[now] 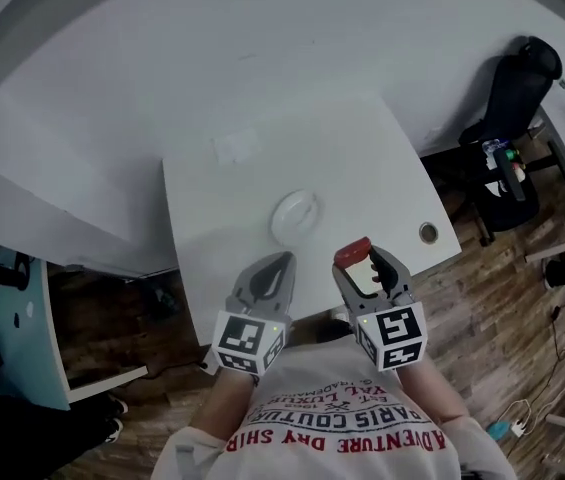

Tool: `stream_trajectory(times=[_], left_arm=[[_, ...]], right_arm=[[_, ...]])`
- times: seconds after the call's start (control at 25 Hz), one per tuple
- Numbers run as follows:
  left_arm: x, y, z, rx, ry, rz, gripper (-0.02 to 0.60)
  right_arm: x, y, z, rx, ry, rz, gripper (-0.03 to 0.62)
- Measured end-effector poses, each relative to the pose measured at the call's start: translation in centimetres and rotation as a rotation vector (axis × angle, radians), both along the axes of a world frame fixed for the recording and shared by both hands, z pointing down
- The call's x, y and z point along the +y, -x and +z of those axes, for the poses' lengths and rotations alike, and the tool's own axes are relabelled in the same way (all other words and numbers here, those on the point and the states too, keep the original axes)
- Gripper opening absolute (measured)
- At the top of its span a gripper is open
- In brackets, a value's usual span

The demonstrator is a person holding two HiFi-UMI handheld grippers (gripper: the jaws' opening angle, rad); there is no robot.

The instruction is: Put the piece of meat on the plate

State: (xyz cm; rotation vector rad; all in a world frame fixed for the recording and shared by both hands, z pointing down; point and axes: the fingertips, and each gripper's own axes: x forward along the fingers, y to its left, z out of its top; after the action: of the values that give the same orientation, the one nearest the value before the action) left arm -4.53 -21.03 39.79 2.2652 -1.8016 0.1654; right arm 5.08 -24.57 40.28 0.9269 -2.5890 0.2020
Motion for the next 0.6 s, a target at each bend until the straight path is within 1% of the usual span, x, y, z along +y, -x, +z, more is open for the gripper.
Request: stream_trajectory(times=[0.16, 0.32, 0.48, 0.6], left_arm=[[-3.8, 0.3, 0.1, 0.014, 0.014, -0.102, 0.007], [-6.3, 0.9, 0.9, 0.023, 0.045, -0.211, 0.008], [-7.5, 1.4, 2.4, 0.032, 0.091, -0.301, 0.007], [-7.6, 1.6, 3.7, 0.038, 0.129, -0.339, 0.008]], right_arm=[[-4.8, 0.6, 0.3, 0.017, 0.024, -0.113, 0.273], [-8.7, 1.3, 1.2, 0.034, 0.057, -0.214, 0.273], [-11.1, 2.1, 2.8, 0.055, 0.106, -0.298, 0.273], [-12.1, 2.8, 4.2, 0.069, 0.146, -0.341, 0.273]])
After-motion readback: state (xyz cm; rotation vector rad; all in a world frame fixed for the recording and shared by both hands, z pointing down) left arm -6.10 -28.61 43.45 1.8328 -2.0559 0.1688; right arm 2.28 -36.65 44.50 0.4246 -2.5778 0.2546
